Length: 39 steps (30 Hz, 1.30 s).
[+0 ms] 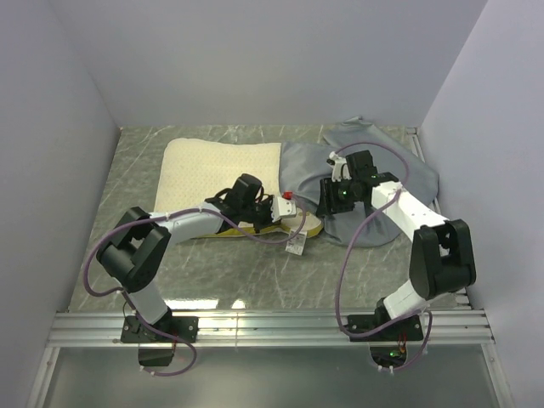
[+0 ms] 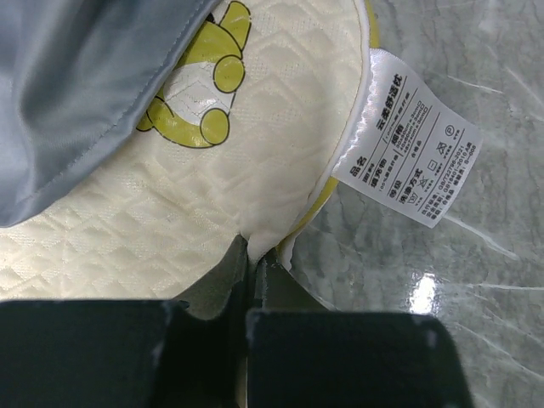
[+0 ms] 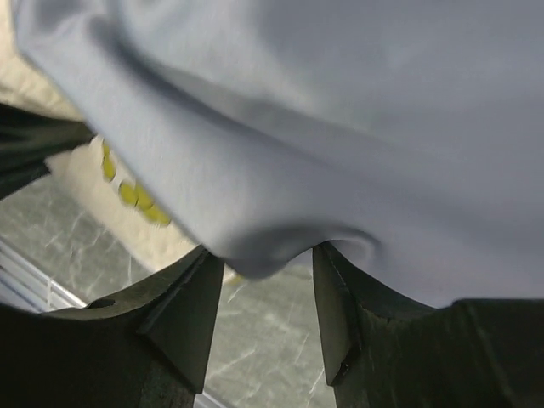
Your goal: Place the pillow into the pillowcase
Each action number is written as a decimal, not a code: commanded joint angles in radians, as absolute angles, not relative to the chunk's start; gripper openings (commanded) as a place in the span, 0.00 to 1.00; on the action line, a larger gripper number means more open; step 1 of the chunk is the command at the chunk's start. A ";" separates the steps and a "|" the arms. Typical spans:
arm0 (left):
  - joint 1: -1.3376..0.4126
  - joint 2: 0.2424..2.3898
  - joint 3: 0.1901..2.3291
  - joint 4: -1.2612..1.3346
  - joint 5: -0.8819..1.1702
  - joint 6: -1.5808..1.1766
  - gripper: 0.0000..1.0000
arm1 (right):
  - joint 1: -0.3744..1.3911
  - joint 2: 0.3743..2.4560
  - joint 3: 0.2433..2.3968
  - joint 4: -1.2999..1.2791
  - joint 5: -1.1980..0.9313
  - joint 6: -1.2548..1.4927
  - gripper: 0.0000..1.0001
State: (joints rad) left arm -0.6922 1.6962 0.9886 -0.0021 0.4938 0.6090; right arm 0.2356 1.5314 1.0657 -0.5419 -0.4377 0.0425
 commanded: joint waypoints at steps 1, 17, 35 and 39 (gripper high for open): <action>-0.684 1.655 1.029 -0.046 0.554 0.592 0.00 | 0.258 1.548 1.121 -0.483 -0.413 0.045 0.53; -0.663 1.646 1.023 -0.080 0.580 0.618 0.00 | 0.417 1.376 1.094 -0.505 -0.328 -0.052 0.58; -0.634 1.643 1.028 -0.066 0.584 0.572 0.00 | 0.437 1.499 1.066 -0.474 -0.193 -0.057 0.08; -0.592 1.672 1.097 -0.069 0.594 0.462 0.00 | 0.425 1.463 1.117 -0.567 -0.317 -0.009 0.00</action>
